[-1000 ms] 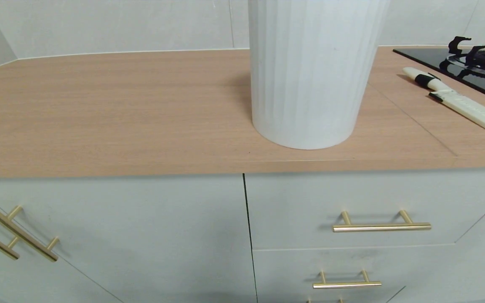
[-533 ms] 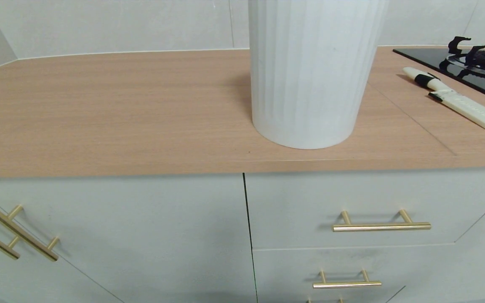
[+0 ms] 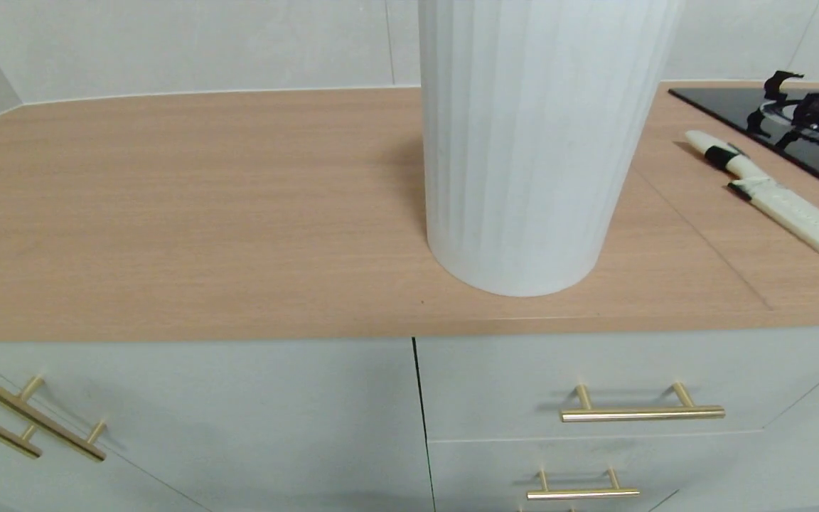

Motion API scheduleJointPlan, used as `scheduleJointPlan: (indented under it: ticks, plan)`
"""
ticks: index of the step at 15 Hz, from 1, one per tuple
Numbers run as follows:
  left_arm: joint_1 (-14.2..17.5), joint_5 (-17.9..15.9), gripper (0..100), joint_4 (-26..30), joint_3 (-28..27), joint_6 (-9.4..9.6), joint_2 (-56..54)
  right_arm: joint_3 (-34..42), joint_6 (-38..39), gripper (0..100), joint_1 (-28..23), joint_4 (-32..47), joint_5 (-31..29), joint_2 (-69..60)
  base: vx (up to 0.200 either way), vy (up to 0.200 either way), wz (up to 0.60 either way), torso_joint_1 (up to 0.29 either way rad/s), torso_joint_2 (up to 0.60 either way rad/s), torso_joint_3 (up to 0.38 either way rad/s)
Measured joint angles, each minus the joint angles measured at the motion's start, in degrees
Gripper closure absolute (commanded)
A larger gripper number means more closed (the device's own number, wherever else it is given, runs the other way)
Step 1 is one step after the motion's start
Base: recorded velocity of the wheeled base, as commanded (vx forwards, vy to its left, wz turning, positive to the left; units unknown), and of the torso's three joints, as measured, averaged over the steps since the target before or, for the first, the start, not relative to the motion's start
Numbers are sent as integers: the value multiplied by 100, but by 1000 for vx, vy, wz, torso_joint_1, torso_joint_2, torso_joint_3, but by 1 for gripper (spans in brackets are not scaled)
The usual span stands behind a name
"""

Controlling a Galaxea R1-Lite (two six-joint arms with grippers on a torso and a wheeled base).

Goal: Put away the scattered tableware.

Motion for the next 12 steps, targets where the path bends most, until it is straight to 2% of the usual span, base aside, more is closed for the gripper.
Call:
scheduleJointPlan:
  ticks: [3,7,12]
  plan:
    - [0,0,0,1,-2,0,0,0,2,0,0,0,-2,0,0,0,0,77,-541,-253]
    - [0,0,0,-2,2,-2,0,0,0,0,0,0,-2,0,0,0,0,304,-477,-264]
    - [0,0,0,1,2,0,0,0,0,0,2,0,-2,0,0,0,0,240,-483,-260]
